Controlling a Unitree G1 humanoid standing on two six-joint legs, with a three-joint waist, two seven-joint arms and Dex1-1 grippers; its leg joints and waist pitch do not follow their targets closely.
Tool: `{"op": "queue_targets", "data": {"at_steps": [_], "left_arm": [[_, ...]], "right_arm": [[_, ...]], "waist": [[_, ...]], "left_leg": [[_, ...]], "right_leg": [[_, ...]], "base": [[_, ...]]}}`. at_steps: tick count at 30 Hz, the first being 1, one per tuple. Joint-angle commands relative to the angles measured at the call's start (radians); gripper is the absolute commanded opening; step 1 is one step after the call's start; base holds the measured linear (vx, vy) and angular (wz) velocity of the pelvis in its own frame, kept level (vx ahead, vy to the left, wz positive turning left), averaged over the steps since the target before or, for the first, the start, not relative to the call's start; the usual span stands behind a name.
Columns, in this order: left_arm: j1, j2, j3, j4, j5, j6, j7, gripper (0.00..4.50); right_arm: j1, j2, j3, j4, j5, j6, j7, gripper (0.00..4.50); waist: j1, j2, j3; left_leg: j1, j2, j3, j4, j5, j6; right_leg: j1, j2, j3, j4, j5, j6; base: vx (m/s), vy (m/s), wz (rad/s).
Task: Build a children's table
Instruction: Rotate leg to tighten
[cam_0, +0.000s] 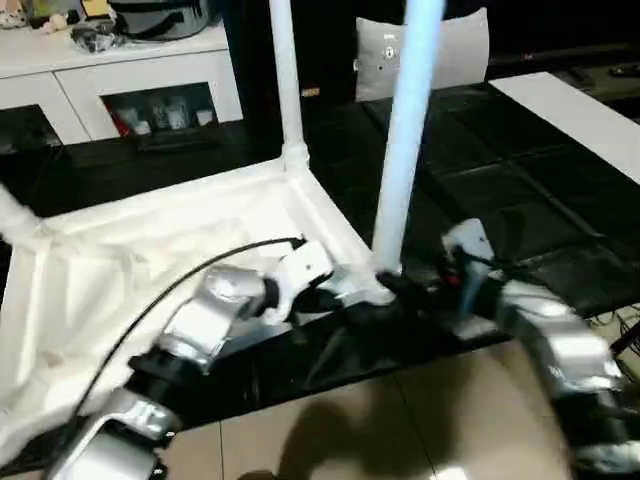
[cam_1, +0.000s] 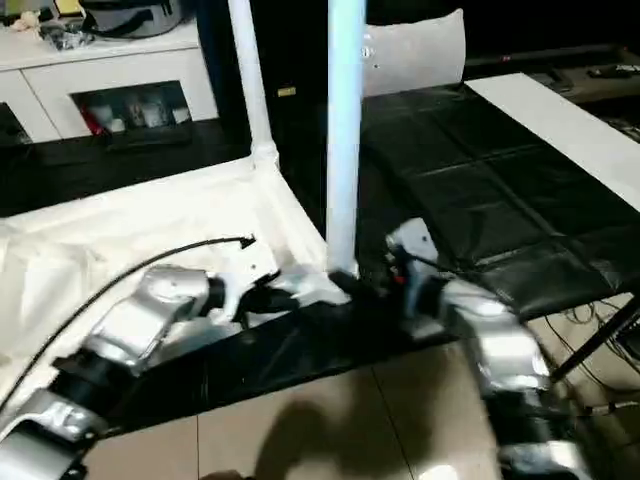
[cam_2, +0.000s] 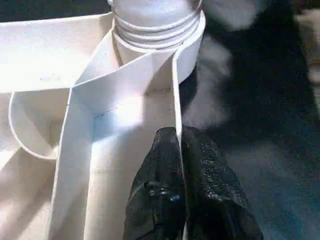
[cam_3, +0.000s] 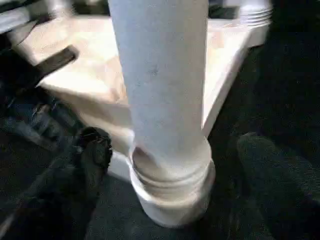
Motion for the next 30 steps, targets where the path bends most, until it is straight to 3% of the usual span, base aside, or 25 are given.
{"op": "queue_targets", "data": {"at_steps": [1,5,6,7,12,18,20,26,30], "left_arm": [[0.018,0.028,-0.059,-0.004,0.012,-0.050,-0.096,0.00],[0.019,0.067,-0.081,-0.009,0.002,-0.085,-0.184,0.00],[0.015,0.083,-0.090,-0.009,0.001,-0.094,-0.217,0.00],[0.015,0.087,-0.092,-0.009,0.001,-0.097,-0.226,0.00],[0.003,0.137,-0.115,0.002,-0.002,-0.152,-0.322,0.00],[0.000,0.160,-0.122,0.012,0.007,-0.183,-0.357,0.00],[0.000,0.163,-0.123,0.012,0.006,-0.188,-0.363,0.00],[-0.006,0.161,-0.131,0.028,0.010,-0.212,-0.369,0.00],[-0.005,0.160,-0.136,0.028,0.013,-0.213,-0.367,0.00]], "right_arm": [[-0.005,-0.018,0.016,-0.023,0.020,0.001,0.071,4.35],[-0.007,-0.052,0.040,-0.030,0.036,0.003,0.162,4.09],[-0.012,-0.058,0.051,-0.028,0.036,-0.002,0.188,4.09],[-0.014,-0.059,0.052,-0.026,0.037,-0.001,0.192,3.95],[-0.036,-0.069,0.100,-0.013,0.042,0.013,0.276,3.59],[-0.058,-0.054,0.127,0.007,0.035,-0.002,0.313,3.13],[-0.068,-0.045,0.132,0.015,0.034,-0.008,0.319,2.75],[-0.084,-0.023,0.151,0.032,0.031,-0.021,0.332,2.39],[-0.081,-0.014,0.158,0.032,0.033,-0.015,0.343,2.04]], "waist": [[0.004,-0.008,-0.057],[0.012,-0.012,-0.056],[0.017,-0.009,-0.058],[0.017,-0.013,-0.058],[0.021,-0.015,-0.061],[0.025,-0.016,-0.060],[0.025,-0.017,-0.061],[0.025,-0.016,-0.062],[0.024,-0.016,-0.059]], "left_leg": [[0.006,0.034,-0.003,-0.064,-0.269,0.057],[0.015,0.037,0.000,-0.065,-0.282,0.052],[0.014,0.038,-0.001,-0.065,-0.275,0.050],[0.012,0.038,-0.001,-0.066,-0.269,0.051],[0.010,0.037,0.000,-0.063,-0.250,0.058],[0.009,0.039,0.000,-0.064,-0.246,0.050],[0.010,0.038,0.000,-0.064,-0.245,0.048],[0.010,0.038,0.001,-0.062,-0.232,0.048],[0.012,0.038,0.001,-0.065,-0.254,0.042]], "right_leg": [[0.055,-0.058,0.046,-0.084,-0.326,-0.155],[0.049,-0.057,0.049,-0.083,-0.327,-0.174],[0.050,-0.058,0.049,-0.079,-0.313,-0.181],[0.051,-0.058,0.049,-0.078,-0.305,-0.183],[0.053,-0.059,0.050,-0.072,-0.286,-0.190],[0.052,-0.062,0.050,-0.071,-0.305,-0.186],[0.051,-0.062,0.050,-0.072,-0.308,-0.186],[0.050,-0.060,0.050,-0.069,-0.286,-0.190],[0.050,-0.061,0.050,-0.073,-0.325,-0.181]], "base": [[0.000,0.000,0.00],[0.000,0.000,0.00],[0.000,0.000,0.00],[0.000,0.000,0.00],[0.000,0.000,0.00],[0.000,0.000,0.00],[0.000,0.000,0.00],[0.000,0.000,0.00],[0.000,0.000,0.00]]}}
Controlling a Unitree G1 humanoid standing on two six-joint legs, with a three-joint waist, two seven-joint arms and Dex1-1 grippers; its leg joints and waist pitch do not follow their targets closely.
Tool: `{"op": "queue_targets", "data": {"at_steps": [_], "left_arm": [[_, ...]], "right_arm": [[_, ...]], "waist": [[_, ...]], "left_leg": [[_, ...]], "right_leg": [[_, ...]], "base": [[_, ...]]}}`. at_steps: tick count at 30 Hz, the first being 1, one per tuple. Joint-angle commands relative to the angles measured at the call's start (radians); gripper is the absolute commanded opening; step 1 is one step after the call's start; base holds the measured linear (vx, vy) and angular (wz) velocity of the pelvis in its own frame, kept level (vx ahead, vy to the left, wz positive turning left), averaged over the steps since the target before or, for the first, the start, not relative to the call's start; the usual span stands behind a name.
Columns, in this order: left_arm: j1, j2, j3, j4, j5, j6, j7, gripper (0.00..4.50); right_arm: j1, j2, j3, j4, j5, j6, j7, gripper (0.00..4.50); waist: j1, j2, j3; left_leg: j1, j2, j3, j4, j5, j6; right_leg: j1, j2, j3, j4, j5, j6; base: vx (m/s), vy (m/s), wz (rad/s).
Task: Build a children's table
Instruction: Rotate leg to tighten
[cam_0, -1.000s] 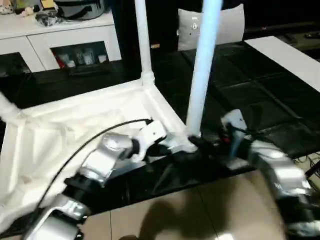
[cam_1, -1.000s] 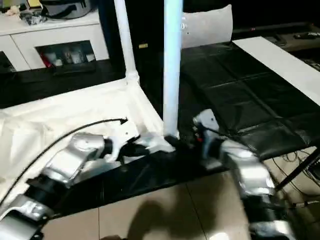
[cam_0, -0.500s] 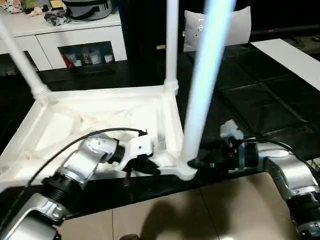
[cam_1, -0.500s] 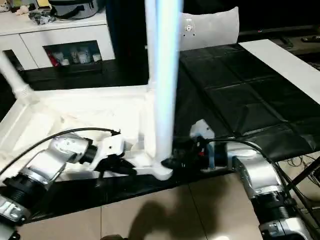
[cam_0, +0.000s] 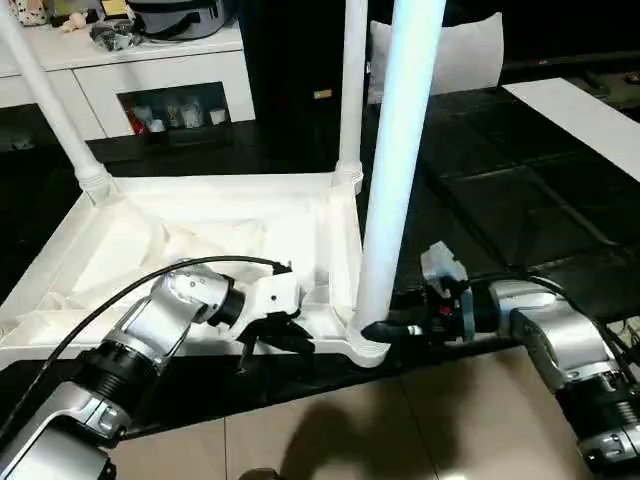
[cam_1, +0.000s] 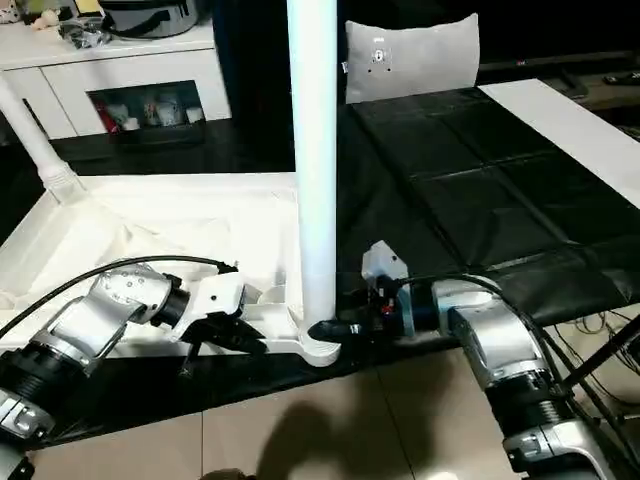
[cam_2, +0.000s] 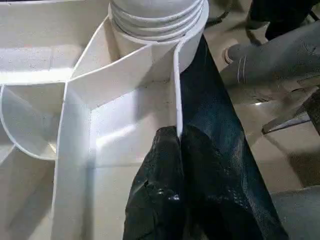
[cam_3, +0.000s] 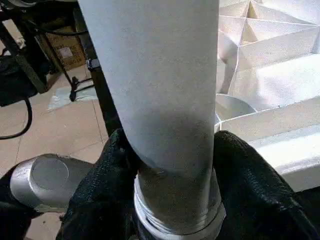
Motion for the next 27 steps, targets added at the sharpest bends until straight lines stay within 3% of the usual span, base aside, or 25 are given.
{"op": "queue_targets", "data": {"at_steps": [1,7,11,13,16,17,19,20,21,24,25,27], "left_arm": [[0.006,0.003,-0.063,0.003,0.036,-0.015,-0.057,0.00],[0.015,-0.005,-0.057,0.004,0.029,-0.005,-0.044,0.00],[0.023,-0.036,-0.035,-0.013,0.008,0.081,0.001,0.00],[0.023,-0.061,-0.020,-0.020,0.004,0.134,0.047,0.00],[0.024,-0.127,0.016,-0.038,-0.020,0.240,0.141,0.00],[0.026,-0.163,0.033,-0.053,-0.036,0.293,0.183,0.00],[0.027,-0.175,0.037,-0.059,-0.040,0.311,0.195,0.00],[0.025,-0.221,0.054,-0.065,-0.046,0.361,0.253,0.00],[0.022,-0.246,0.065,-0.066,-0.046,0.386,0.286,0.00],[0.016,-0.282,0.081,-0.065,-0.042,0.420,0.337,0.00],[-0.002,-0.332,0.106,-0.037,-0.025,0.438,0.428,0.00],[-0.019,-0.373,0.135,-0.012,-0.010,0.448,0.513,0.00]], "right_arm": [[-0.015,0.011,0.006,-0.003,0.008,0.004,0.005,2.00],[0.006,0.010,0.002,-0.025,0.032,0.024,0.015,1.93],[0.034,0.028,-0.022,-0.054,0.039,0.046,-0.046,1.93],[0.034,0.047,-0.035,-0.046,0.024,0.065,-0.115,1.93],[0.016,0.106,-0.062,-0.005,-0.018,0.096,-0.280,1.93],[0.011,0.140,-0.066,0.009,-0.039,0.108,-0.355,1.93],[0.011,0.151,-0.065,0.010,-0.046,0.112,-0.377,1.93],[-0.005,0.209,-0.073,0.035,-0.072,0.143,-0.492,1.93],[-0.017,0.244,-0.085,0.053,-0.084,0.156,-0.562,1.93],[-0.043,0.300,-0.117,0.089,-0.088,0.176,-0.676,1.93],[-0.085,0.366,-0.169,0.155,-0.081,0.173,-0.816,1.93],[-0.121,0.405,-0.206,0.213,-0.087,0.155,-0.916,1.93]], "waist": [[-0.001,-0.015,-0.059],[0.000,-0.016,-0.061],[0.004,-0.014,-0.062],[0.002,-0.014,-0.058],[-0.004,-0.013,-0.052],[-0.011,-0.015,-0.050],[-0.025,-0.017,-0.047],[-0.034,-0.018,-0.046],[-0.046,-0.015,-0.044],[-0.075,-0.016,-0.044],[-0.077,-0.016,-0.044],[-0.096,-0.012,-0.045]], "left_leg": [[0.007,0.037,-0.004,-0.066,-0.254,0.041],[0.007,0.036,-0.003,-0.064,-0.234,0.046],[0.009,0.038,-0.002,-0.063,-0.231,0.045],[0.007,0.036,-0.002,-0.066,-0.242,0.039],[0.012,0.031,-0.004,-0.070,-0.295,0.016],[0.016,0.029,-0.005,-0.071,-0.313,0.007],[0.010,0.026,-0.008,-0.074,-0.328,0.000],[0.007,0.024,-0.012,-0.076,-0.345,0.001],[0.009,0.022,-0.011,-0.076,-0.357,-0.005],[0.004,0.015,-0.016,-0.074,-0.370,-0.009],[0.005,0.014,-0.015,-0.073,-0.373,-0.004],[0.014,0.010,-0.015,-0.067,-0.391,-0.007]], "right_leg": [[0.048,-0.061,0.048,-0.075,-0.332,-0.174],[0.048,-0.060,0.048,-0.072,-0.307,-0.180],[0.047,-0.060,0.050,-0.071,-0.302,-0.182],[0.047,-0.059,0.049,-0.074,-0.323,-0.178],[0.044,-0.062,0.047,-0.086,-0.440,-0.145],[0.042,-0.062,0.045,-0.091,-0.484,-0.131],[0.045,-0.062,0.041,-0.097,-0.529,-0.106],[0.049,-0.062,0.036,-0.102,-0.560,-0.084],[0.042,-0.060,0.034,-0.106,-0.574,-0.079],[0.045,-0.061,0.027,-0.113,-0.605,-0.061],[0.044,-0.061,0.026,-0.117,-0.610,-0.054],[0.034,-0.058,0.021,-0.124,-0.616,-0.058]], "base": [[0.000,0.000,0.00],[0.000,0.000,0.00],[0.000,0.000,0.00],[0.000,0.000,0.00],[0.000,0.000,0.00],[0.000,0.000,0.00],[0.000,0.000,0.00],[0.000,0.000,0.00],[0.000,0.000,0.00],[0.000,0.000,0.00],[0.000,0.000,0.00],[0.000,0.000,0.00]]}}
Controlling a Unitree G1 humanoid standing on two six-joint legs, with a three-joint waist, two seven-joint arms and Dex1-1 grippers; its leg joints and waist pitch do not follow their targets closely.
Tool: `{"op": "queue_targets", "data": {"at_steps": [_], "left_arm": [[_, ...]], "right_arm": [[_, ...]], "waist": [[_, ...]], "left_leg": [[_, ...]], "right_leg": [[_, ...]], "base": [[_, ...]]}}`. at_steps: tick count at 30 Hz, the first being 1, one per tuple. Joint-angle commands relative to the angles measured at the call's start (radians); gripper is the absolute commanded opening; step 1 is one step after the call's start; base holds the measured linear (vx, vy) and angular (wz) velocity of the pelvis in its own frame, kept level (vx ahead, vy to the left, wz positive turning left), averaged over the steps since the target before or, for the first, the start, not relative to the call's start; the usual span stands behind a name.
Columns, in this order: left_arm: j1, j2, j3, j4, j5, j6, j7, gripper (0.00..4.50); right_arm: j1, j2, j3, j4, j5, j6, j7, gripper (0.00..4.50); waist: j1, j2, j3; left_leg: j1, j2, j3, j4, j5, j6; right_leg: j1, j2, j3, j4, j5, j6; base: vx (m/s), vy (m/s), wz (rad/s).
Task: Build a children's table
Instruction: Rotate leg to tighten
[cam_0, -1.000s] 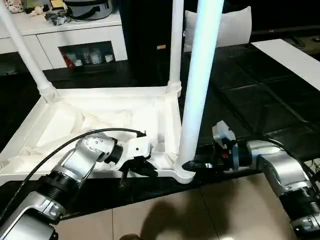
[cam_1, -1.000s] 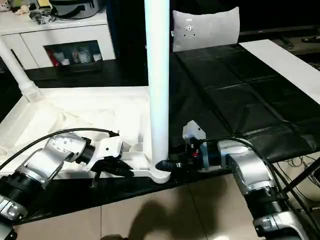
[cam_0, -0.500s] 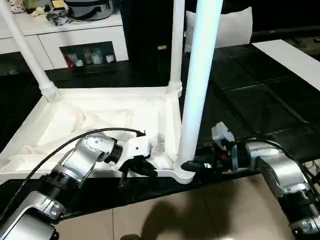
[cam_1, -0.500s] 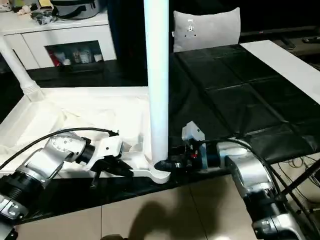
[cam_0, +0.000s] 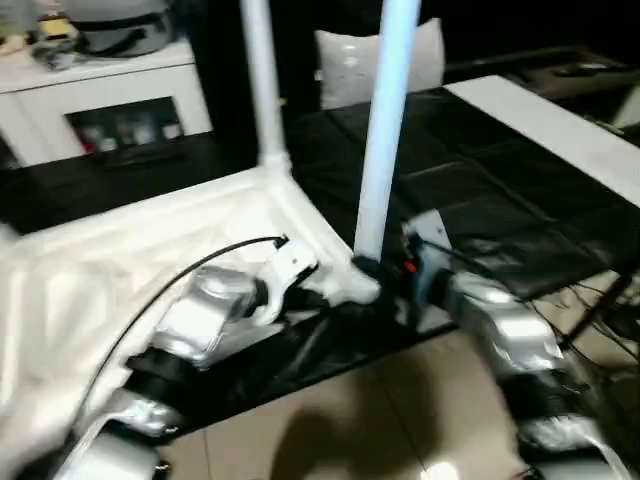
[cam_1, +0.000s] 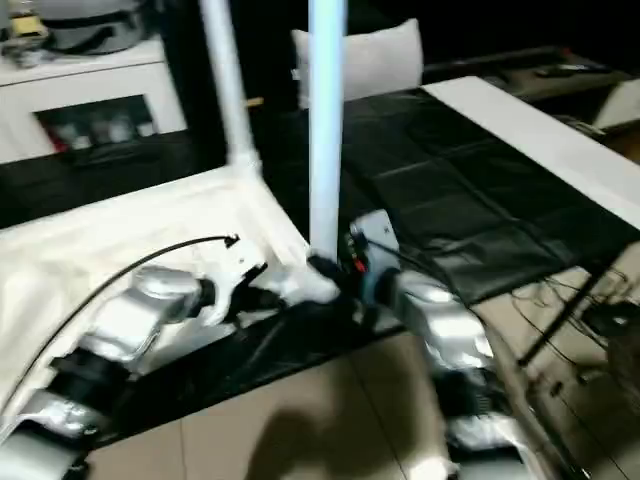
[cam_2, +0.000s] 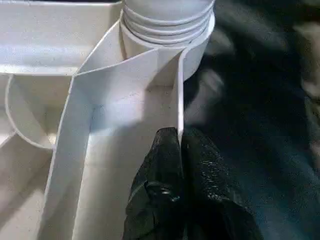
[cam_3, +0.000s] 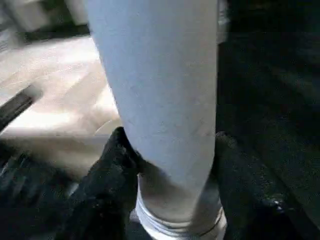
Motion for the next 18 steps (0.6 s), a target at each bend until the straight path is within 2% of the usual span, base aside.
{"op": "queue_targets", "data": {"at_steps": [1,3,5,7,8,9,11,12,13,14,15,16,18], "left_arm": [[-0.008,-0.086,-0.042,-0.016,-0.041,0.010,0.007,0.00],[-0.010,-0.088,-0.041,-0.015,-0.037,0.007,0.015,0.00],[-0.009,-0.082,-0.044,-0.020,-0.026,-0.001,0.020,0.00],[-0.004,-0.069,-0.047,-0.027,-0.021,-0.007,0.013,0.00],[-0.003,-0.066,-0.048,-0.027,-0.020,-0.012,0.010,0.00],[0.000,-0.054,-0.051,-0.026,-0.017,-0.026,0.000,0.00],[0.003,-0.044,-0.053,-0.020,-0.011,-0.046,-0.009,0.00],[0.005,-0.039,-0.055,-0.019,-0.011,-0.057,-0.019,0.00],[0.008,-0.033,-0.058,-0.018,-0.012,-0.065,-0.030,0.00],[0.008,-0.033,-0.058,-0.018,-0.012,-0.065,-0.030,0.00],[0.011,-0.026,-0.062,-0.018,-0.013,-0.080,-0.043,0.00],[0.015,-0.015,-0.069,-0.017,-0.013,-0.092,-0.061,0.00],[0.019,-0.005,-0.076,-0.018,-0.012,-0.101,-0.076,0.00]], "right_arm": [[-0.033,0.055,-0.011,0.093,0.004,0.023,-0.123,1.93],[-0.036,0.055,-0.007,0.098,-0.005,0.002,-0.125,1.93],[-0.033,0.056,-0.010,0.092,-0.018,-0.027,-0.127,2.49],[-0.023,0.052,-0.012,0.075,-0.025,-0.041,-0.114,2.65],[-0.020,0.049,-0.012,0.070,-0.024,-0.043,-0.109,2.85],[-0.010,0.038,-0.012,0.055,-0.023,-0.052,-0.091,2.85],[0.000,0.017,-0.010,0.047,-0.026,-0.080,-0.076,3.11],[0.008,0.000,-0.001,0.041,-0.031,-0.106,-0.051,3.19],[0.019,-0.022,0.009,0.031,-0.033,-0.130,-0.019,3.19],[0.019,-0.022,0.009,0.031,-0.033,-0.130,-0.019,3.41],[0.032,-0.046,0.017,0.015,-0.031,-0.151,0.022,3.41],[0.049,-0.079,0.017,-0.011,-0.016,-0.162,0.082,3.56],[0.061,-0.103,0.014,-0.031,-0.002,-0.165,0.130,3.72]], "waist": [[0.005,-0.010,-0.046],[0.003,-0.008,-0.049],[0.004,-0.004,-0.052],[0.004,-0.005,-0.054],[0.011,-0.005,-0.057],[0.018,-0.005,-0.058],[0.027,0.001,-0.061],[0.034,-0.002,-0.062],[0.038,0.002,-0.064],[0.046,-0.002,-0.064],[0.052,-0.002,-0.066],[0.055,0.001,-0.067],[0.064,-0.001,-0.068]], "left_leg": [[0.005,0.011,-0.018,-0.071,-0.386,-0.002],[0.001,0.017,-0.019,-0.076,-0.383,0.011],[0.001,0.019,-0.017,-0.078,-0.369,0.019],[-0.001,0.021,-0.014,-0.078,-0.348,0.026],[0.003,0.023,-0.011,-0.075,-0.328,0.029],[0.003,0.024,-0.008,-0.074,-0.308,0.035],[0.000,0.024,-0.006,-0.072,-0.272,0.041],[0.001,0.024,-0.004,-0.069,-0.248,0.044],[0.000,0.024,-0.004,-0.069,-0.236,0.045],[0.001,0.025,-0.002,-0.067,-0.224,0.050],[-0.003,0.024,-0.002,-0.065,-0.200,0.058],[-0.003,0.025,-0.002,-0.064,-0.187,0.062],[-0.003,0.027,-0.002,-0.062,-0.171,0.076]], "right_leg": [[0.038,-0.056,0.023,-0.116,-0.585,-0.067],[0.042,-0.055,0.026,-0.112,-0.525,-0.079],[0.043,-0.054,0.030,-0.106,-0.456,-0.102],[0.045,-0.053,0.034,-0.100,-0.396,-0.126],[0.043,-0.054,0.038,-0.097,-0.359,-0.145],[0.044,-0.052,0.040,-0.093,-0.328,-0.161],[0.048,-0.053,0.042,-0.087,-0.276,-0.172],[0.048,-0.053,0.043,-0.083,-0.241,-0.182],[0.050,-0.054,0.043,-0.080,-0.224,-0.186],[0.050,-0.053,0.043,-0.080,-0.209,-0.186],[0.056,-0.053,0.043,-0.074,-0.187,-0.191],[0.056,-0.053,0.043,-0.072,-0.174,-0.193],[0.057,-0.052,0.043,-0.069,-0.148,-0.196]], "base": [[0.000,0.000,0.00],[0.000,0.000,0.00],[0.000,0.000,0.00],[0.000,0.000,0.00],[0.000,0.000,0.00],[0.000,0.000,0.00],[0.000,0.000,0.00],[0.000,0.000,0.00],[0.000,0.000,0.00],[0.000,0.000,0.00],[0.000,0.000,0.00],[0.000,0.000,0.00],[0.000,0.000,0.00]]}}
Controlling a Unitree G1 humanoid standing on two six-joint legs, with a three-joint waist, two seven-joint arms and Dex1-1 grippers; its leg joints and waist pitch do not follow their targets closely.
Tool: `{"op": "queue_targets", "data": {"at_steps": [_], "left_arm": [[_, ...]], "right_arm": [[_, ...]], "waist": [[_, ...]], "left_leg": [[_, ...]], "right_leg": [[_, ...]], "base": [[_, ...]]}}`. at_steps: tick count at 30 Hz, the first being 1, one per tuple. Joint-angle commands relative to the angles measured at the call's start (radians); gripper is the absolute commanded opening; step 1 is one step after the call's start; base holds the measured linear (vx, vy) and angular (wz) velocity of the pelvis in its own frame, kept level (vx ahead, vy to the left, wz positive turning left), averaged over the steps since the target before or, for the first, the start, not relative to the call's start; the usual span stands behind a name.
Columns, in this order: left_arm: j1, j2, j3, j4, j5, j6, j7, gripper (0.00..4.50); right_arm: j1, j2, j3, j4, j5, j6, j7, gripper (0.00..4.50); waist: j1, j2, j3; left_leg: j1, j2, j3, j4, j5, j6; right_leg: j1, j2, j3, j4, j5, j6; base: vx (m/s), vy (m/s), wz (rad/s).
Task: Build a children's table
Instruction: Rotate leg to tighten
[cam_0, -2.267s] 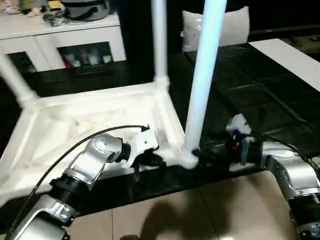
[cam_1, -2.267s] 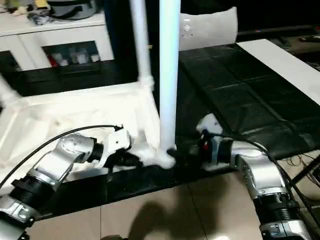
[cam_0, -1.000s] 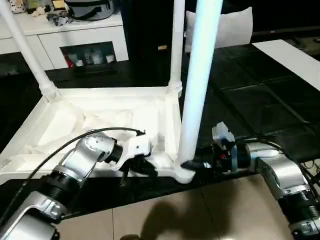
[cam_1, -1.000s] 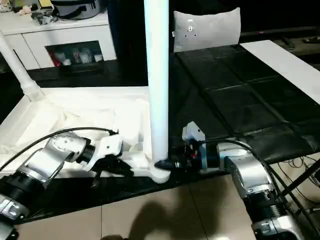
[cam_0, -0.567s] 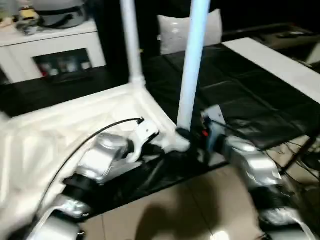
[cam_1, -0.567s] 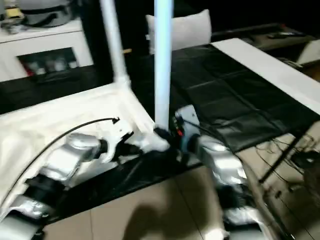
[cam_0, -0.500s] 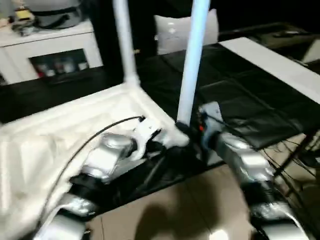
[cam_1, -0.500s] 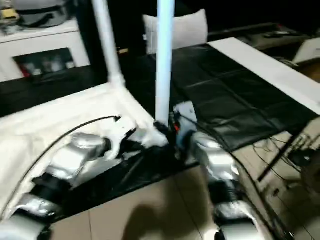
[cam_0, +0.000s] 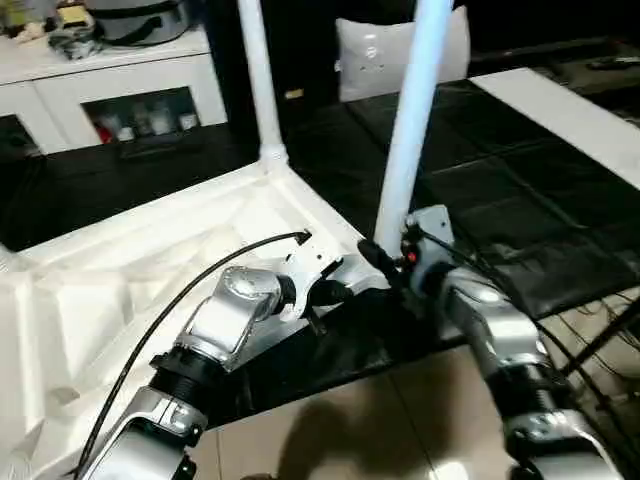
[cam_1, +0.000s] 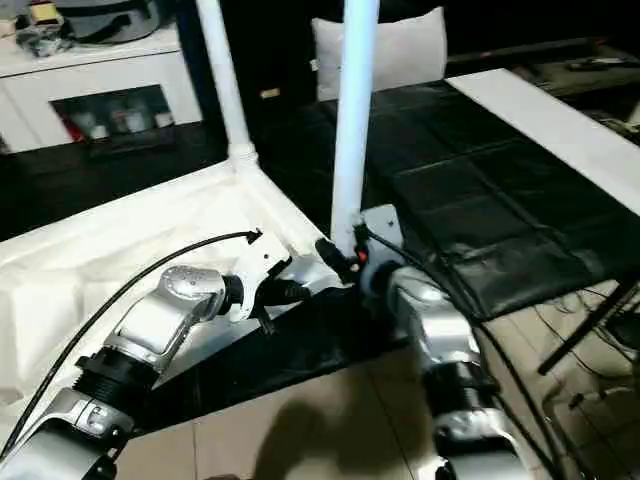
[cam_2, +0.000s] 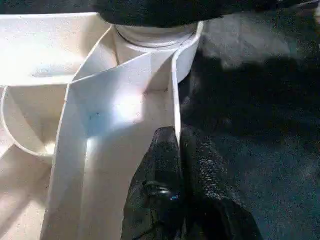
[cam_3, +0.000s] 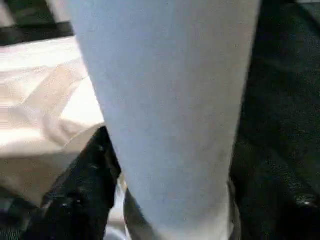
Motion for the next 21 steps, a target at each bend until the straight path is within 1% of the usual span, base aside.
{"op": "queue_targets", "data": {"at_steps": [1,2,3,4,5,6,8,9,10,11,12,13,14,15,16,17,18,19,20,21], "left_arm": [[0.016,0.020,-0.045,-0.004,0.001,-0.033,-0.063,0.00],[0.017,0.026,-0.049,-0.003,0.002,-0.038,-0.070,0.00],[0.019,0.045,-0.061,0.000,0.005,-0.060,-0.096,0.00],[0.019,0.050,-0.064,0.000,0.005,-0.063,-0.103,0.00],[0.021,0.064,-0.071,0.001,0.004,-0.073,-0.126,0.00],[0.021,0.069,-0.073,0.001,0.004,-0.077,-0.135,0.00],[0.023,0.095,-0.089,-0.003,0.005,-0.093,-0.180,0.00],[0.023,0.101,-0.093,-0.003,0.005,-0.097,-0.191,0.00],[0.023,0.111,-0.099,-0.003,0.006,-0.105,-0.208,0.00],[0.023,0.129,-0.110,-0.005,0.008,-0.122,-0.240,0.00],[0.024,0.143,-0.118,-0.007,0.007,-0.138,-0.266,0.00],[0.025,0.168,-0.132,-0.010,0.006,-0.164,-0.312,0.00],[0.025,0.173,-0.135,-0.011,0.006,-0.169,-0.321,0.00],[0.025,0.190,-0.146,-0.015,0.004,-0.181,-0.354,0.00],[0.027,0.202,-0.153,-0.021,0.000,-0.188,-0.380,0.00],[0.028,0.223,-0.167,-0.033,-0.008,-0.199,-0.431,0.00],[0.028,0.223,-0.167,-0.033,-0.008,-0.199,-0.431,0.00],[0.025,0.231,-0.172,-0.032,-0.010,-0.204,-0.450,0.00],[0.025,0.231,-0.172,-0.032,-0.010,-0.204,-0.450,0.00],[0.025,0.231,-0.172,-0.032,-0.010,-0.204,-0.450,0.00]], "right_arm": [[0.017,-0.034,0.014,-0.056,0.026,-0.012,0.097,3.81],[0.025,-0.052,0.020,-0.069,0.030,-0.008,0.129,3.90],[0.044,-0.105,0.036,-0.104,0.042,0.000,0.216,3.99],[0.048,-0.116,0.040,-0.110,0.045,0.002,0.235,4.08],[0.059,-0.150,0.051,-0.129,0.052,0.008,0.288,4.16],[0.060,-0.158,0.054,-0.130,0.052,0.006,0.301,4.16],[0.060,-0.188,0.066,-0.131,0.055,-0.007,0.358,4.16],[0.060,-0.195,0.068,-0.129,0.056,-0.011,0.370,4.16],[0.058,-0.206,0.073,-0.126,0.058,-0.020,0.392,4.16],[0.056,-0.220,0.079,-0.124,0.069,-0.023,0.429,4.16],[0.053,-0.229,0.084,-0.124,0.077,-0.022,0.460,4.16],[0.049,-0.246,0.092,-0.124,0.091,-0.018,0.518,3.85],[0.049,-0.249,0.094,-0.124,0.094,-0.015,0.530,3.85],[0.045,-0.258,0.103,-0.125,0.100,0.002,0.566,3.81],[0.042,-0.262,0.107,-0.124,0.104,0.011,0.582,3.81],[0.035,-0.271,0.121,-0.121,0.108,0.029,0.619,3.54],[0.035,-0.271,0.121,-0.121,0.108,0.029,0.619,3.54],[0.031,-0.281,0.133,-0.122,0.110,0.038,0.644,3.38],[0.031,-0.281,0.133,-0.122,0.110,0.038,0.644,3.34],[0.031,-0.281,0.133,-0.122,0.110,0.038,0.644,3.26]], "waist": [[0.001,-0.011,-0.067],[0.003,-0.011,-0.065],[0.005,-0.008,-0.063],[0.008,-0.009,-0.063],[0.010,-0.010,-0.062],[0.012,-0.009,-0.060],[0.010,-0.011,-0.059],[0.012,-0.012,-0.060],[0.012,-0.013,-0.058],[0.012,-0.013,-0.058],[0.014,-0.011,-0.058],[0.014,-0.014,-0.057],[0.019,-0.012,-0.060],[0.022,-0.011,-0.059],[0.023,-0.021,-0.060],[0.028,-0.015,-0.061],[0.028,-0.015,-0.061],[0.030,-0.019,-0.062],[0.032,-0.017,-0.063],[0.033,-0.017,-0.063]], "left_leg": [[0.000,0.027,-0.001,-0.050,-0.165,0.079],[0.000,0.028,0.000,-0.050,-0.178,0.082],[0.002,0.028,0.000,-0.051,-0.196,0.081],[0.003,0.029,-0.001,-0.051,-0.204,0.082],[0.003,0.030,-0.001,-0.053,-0.214,0.080],[0.003,0.031,0.000,-0.054,-0.225,0.078],[0.002,0.030,-0.001,-0.056,-0.242,0.069],[0.005,0.030,-0.002,-0.056,-0.250,0.066],[0.005,0.031,-0.002,-0.057,-0.254,0.066],[0.007,0.032,-0.001,-0.057,-0.258,0.064],[0.007,0.033,-0.002,-0.057,-0.262,0.065],[0.007,0.033,-0.001,-0.058,-0.261,0.064],[0.007,0.035,-0.002,-0.057,-0.263,0.071],[0.008,0.036,-0.001,-0.056,-0.255,0.071],[0.010,0.036,0.002,-0.055,-0.251,0.072],[0.008,0.037,-0.001,-0.056,-0.240,0.075],[0.007,0.037,0.000,-0.056,-0.234,0.076],[0.009,0.038,0.002,-0.053,-0.223,0.076],[0.009,0.038,0.002,-0.053,-0.221,0.077],[0.007,0.038,0.002,-0.052,-0.217,0.076]], "right_leg": [[0.061,-0.053,0.043,-0.056,-0.159,-0.195],[0.061,-0.054,0.043,-0.059,-0.182,-0.191],[0.061,-0.053,0.042,-0.064,-0.212,-0.183],[0.062,-0.053,0.041,-0.065,-0.225,-0.178],[0.061,-0.053,0.042,-0.067,-0.248,-0.171],[0.059,-0.054,0.043,-0.070,-0.272,-0.166],[0.059,-0.054,0.042,-0.072,-0.310,-0.160],[0.057,-0.055,0.041,-0.073,-0.328,-0.159],[0.056,-0.055,0.041,-0.075,-0.336,-0.158],[0.054,-0.055,0.043,-0.075,-0.338,-0.160],[0.054,-0.055,0.043,-0.074,-0.338,-0.162],[0.053,-0.054,0.043,-0.075,-0.339,-0.163],[0.055,-0.055,0.043,-0.072,-0.333,-0.165],[0.052,-0.054,0.045,-0.070,-0.314,-0.172],[0.051,-0.054,0.045,-0.070,-0.306,-0.177],[0.054,-0.056,0.045,-0.065,-0.299,-0.186],[0.054,-0.055,0.045,-0.063,-0.291,-0.189],[0.052,-0.055,0.047,-0.062,-0.267,-0.200],[0.052,-0.056,0.046,-0.060,-0.265,-0.202],[0.053,-0.057,0.046,-0.059,-0.268,-0.200]], "base": [[0.000,0.000,0.00],[0.000,0.000,0.00],[0.000,0.000,0.00],[0.000,0.000,0.00],[0.000,0.000,0.00],[0.000,0.000,0.00],[0.000,0.000,0.00],[0.000,0.000,0.00],[0.000,0.000,0.00],[0.000,0.000,0.00],[0.000,0.000,0.00],[0.000,0.000,0.00],[0.000,0.000,0.00],[0.000,0.000,0.00],[0.000,0.000,0.00],[0.000,0.000,0.00],[0.000,0.000,0.00],[0.000,0.000,0.00],[0.000,0.000,0.00],[0.000,0.000,0.00]]}}
